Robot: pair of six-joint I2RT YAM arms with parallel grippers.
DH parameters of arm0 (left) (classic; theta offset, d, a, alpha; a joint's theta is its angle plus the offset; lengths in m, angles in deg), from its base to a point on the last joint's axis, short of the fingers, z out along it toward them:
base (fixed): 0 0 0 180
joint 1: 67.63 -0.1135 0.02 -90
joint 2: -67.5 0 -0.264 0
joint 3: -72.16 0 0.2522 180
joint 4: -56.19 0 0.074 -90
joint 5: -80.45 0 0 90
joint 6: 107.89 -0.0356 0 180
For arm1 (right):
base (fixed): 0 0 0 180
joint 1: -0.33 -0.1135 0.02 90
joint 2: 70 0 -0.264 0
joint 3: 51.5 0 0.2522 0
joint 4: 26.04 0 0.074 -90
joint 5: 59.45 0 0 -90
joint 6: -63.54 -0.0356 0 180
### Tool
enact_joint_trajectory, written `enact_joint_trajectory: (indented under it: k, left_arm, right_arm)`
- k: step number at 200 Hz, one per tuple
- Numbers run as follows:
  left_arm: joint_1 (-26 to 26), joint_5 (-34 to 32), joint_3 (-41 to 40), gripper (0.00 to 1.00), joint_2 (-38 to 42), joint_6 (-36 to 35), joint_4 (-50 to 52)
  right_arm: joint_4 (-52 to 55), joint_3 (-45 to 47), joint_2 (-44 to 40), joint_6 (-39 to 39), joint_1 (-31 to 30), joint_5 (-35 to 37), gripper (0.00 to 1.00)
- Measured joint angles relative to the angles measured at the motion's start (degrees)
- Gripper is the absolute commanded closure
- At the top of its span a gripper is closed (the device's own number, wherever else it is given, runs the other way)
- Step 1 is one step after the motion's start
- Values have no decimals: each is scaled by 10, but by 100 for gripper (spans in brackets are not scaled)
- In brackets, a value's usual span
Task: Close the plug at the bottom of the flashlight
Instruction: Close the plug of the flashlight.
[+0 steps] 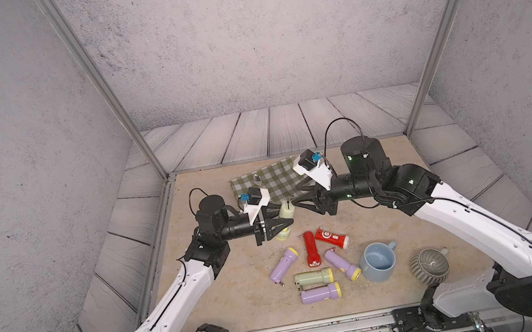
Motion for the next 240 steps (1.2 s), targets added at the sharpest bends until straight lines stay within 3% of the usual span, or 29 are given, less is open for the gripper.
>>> enact_joint_trajectory:
  k: [52,128,240]
  left_arm:
    - [-1,8,0,100,-7,0,-1]
    - [-1,17,0,100,-12,2,-2]
    - [-2,27,0,100,-24,7,0]
  right_arm:
    - [50,-49,40,45,-24,9,43]
    - [71,-50,64,68,-48,32,56]
    - [71,-50,64,88,-66,66,65]
